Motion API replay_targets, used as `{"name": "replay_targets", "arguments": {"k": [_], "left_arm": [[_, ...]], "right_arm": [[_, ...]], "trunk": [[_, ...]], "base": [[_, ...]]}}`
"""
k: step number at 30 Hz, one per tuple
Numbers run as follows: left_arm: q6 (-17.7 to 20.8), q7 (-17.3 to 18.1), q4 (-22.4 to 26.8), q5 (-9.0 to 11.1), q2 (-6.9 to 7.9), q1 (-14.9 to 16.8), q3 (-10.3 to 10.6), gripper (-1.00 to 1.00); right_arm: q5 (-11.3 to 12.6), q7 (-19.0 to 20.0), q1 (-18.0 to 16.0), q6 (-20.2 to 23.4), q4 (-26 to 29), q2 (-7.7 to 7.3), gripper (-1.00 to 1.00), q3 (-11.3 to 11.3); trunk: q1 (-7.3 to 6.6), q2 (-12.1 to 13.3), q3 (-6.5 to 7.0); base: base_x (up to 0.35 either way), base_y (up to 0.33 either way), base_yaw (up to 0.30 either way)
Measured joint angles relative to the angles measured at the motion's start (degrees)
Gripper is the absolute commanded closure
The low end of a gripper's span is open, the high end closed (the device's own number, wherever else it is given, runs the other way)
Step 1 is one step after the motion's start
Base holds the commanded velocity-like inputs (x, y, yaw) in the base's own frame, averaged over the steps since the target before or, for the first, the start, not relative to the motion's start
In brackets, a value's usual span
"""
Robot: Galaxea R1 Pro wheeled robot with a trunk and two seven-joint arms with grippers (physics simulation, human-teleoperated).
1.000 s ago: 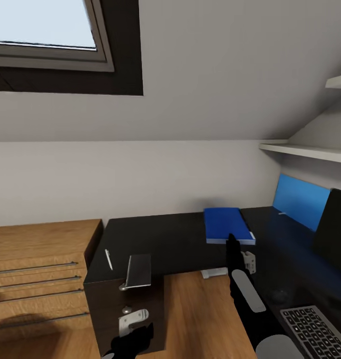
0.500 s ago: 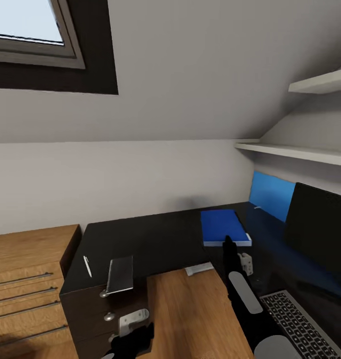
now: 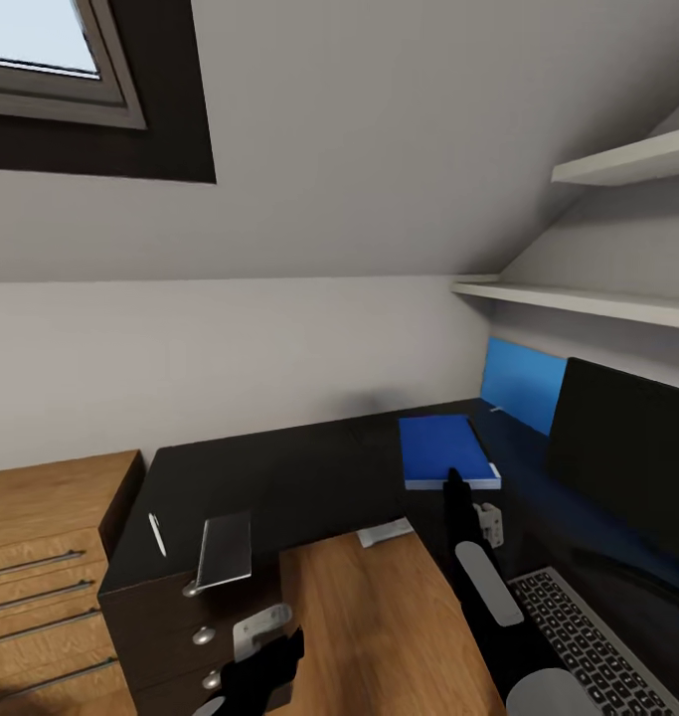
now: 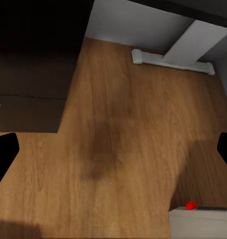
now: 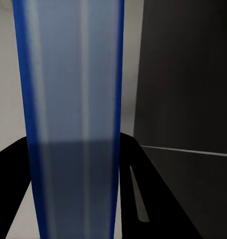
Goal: In the bedroom, organize the workspace by keeping the computer under the desk, ensuring the monitor is on the desk, placing the keyboard on the desk next to the monitor, placing the mouse on the desk next to the keyboard, moving the folder from the swivel chair onto the desk next to the mouse, stacking the notebook on top of the folder with the pen on top of the notebook, and positioning the swivel chair next to the desk.
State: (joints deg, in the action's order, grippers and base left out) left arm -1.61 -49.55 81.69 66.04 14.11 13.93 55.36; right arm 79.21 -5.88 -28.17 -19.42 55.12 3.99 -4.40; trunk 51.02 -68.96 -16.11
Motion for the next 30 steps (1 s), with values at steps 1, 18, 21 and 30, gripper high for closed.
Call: {"name": "replay_targets", "arguments": {"k": [1,18,21,30], "left_arm": [[-0.65,-0.02,0.02,-0.03,0.00,0.00,0.00,-1.00],[-1.83,0.03,0.06,-0.09,-0.03,0.03,0.12,-1.00],[-1.82,0.03,0.06,-0.08,-0.08,0.02,0.31,-1.00],[-1.82,0.01,0.06,-0.08,-0.09,0.00,0.47,-1.00]], "right_arm": [[0.01,0.05,0.00,0.00,0.00,0.02,1.00,0.00],[0.02,0.04,0.00,0.09,0.01,0.08,1.00,0.00],[0.03,0.06,0.00,0.09,0.01,0.08,1.00,-0.07],[0.02,-0.12,0.00,0.15,0.01,0.08,1.00,-0.22]], "trunk": [[0.22,-0.40,-0.18],[3.96,-7.22,-3.24],[4.61,-8.43,-3.77],[6.59,-12.04,-5.39]], "base": [[0.000,0.000,0.000],[0.000,0.000,0.000],[0.000,0.000,0.000],[0.000,0.000,0.000]]}}
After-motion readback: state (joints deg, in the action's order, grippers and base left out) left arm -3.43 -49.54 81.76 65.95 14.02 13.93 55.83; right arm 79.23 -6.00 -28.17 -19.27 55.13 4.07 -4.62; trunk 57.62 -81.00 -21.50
